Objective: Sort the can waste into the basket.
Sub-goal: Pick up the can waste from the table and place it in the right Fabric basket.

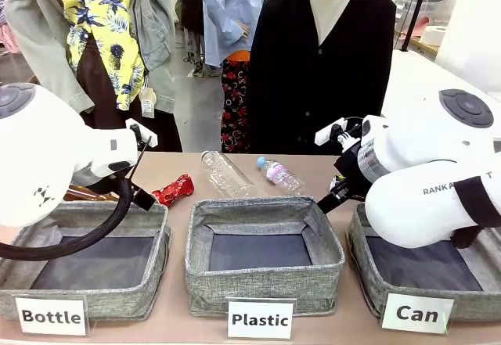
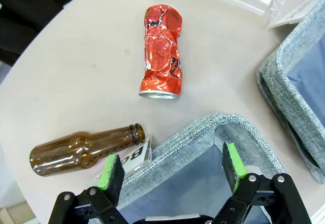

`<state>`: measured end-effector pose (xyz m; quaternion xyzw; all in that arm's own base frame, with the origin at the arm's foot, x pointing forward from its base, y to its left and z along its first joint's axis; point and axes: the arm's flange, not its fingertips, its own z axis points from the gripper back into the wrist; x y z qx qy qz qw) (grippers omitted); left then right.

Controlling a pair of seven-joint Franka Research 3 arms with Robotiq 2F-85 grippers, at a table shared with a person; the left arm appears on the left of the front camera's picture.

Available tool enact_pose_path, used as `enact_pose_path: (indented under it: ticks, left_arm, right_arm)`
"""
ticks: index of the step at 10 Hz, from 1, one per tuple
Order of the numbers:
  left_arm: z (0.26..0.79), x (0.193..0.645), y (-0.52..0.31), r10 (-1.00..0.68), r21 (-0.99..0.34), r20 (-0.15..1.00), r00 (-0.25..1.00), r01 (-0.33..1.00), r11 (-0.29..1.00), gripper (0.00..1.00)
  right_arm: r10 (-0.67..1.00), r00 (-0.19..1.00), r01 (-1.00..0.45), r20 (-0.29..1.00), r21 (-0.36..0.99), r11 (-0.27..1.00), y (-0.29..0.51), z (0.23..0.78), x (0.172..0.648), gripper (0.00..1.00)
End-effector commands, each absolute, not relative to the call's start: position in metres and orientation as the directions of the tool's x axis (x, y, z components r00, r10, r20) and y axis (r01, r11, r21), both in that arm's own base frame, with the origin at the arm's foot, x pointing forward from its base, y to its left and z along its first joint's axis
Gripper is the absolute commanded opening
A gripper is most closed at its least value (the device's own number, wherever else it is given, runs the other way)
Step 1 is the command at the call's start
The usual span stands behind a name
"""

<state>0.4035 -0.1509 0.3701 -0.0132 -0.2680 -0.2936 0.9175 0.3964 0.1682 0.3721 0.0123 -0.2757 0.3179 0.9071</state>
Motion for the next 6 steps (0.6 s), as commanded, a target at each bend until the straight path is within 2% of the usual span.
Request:
enact_pose_path:
  ticks: [1, 6]
  left_arm:
    - [0.3702, 0.4035, -0.1510, -0.532, 0.133, 0.500, 0.684, 0.546, 0.827, 1.00]
    - [0.3701, 0.4035, -0.1509, -0.532, 0.133, 0.500, 0.684, 0.546, 0.827, 1.00]
  right_arm:
    - [0.569, 0.646, -0.583, 0.508, -0.153, 0.798, 0.1681, 0.3721, 0.3964, 1.00]
    - [0.589, 0.641, -0.615, 0.492, -0.129, 0.778, 0.1670, 0.3792, 0.3936, 1.00]
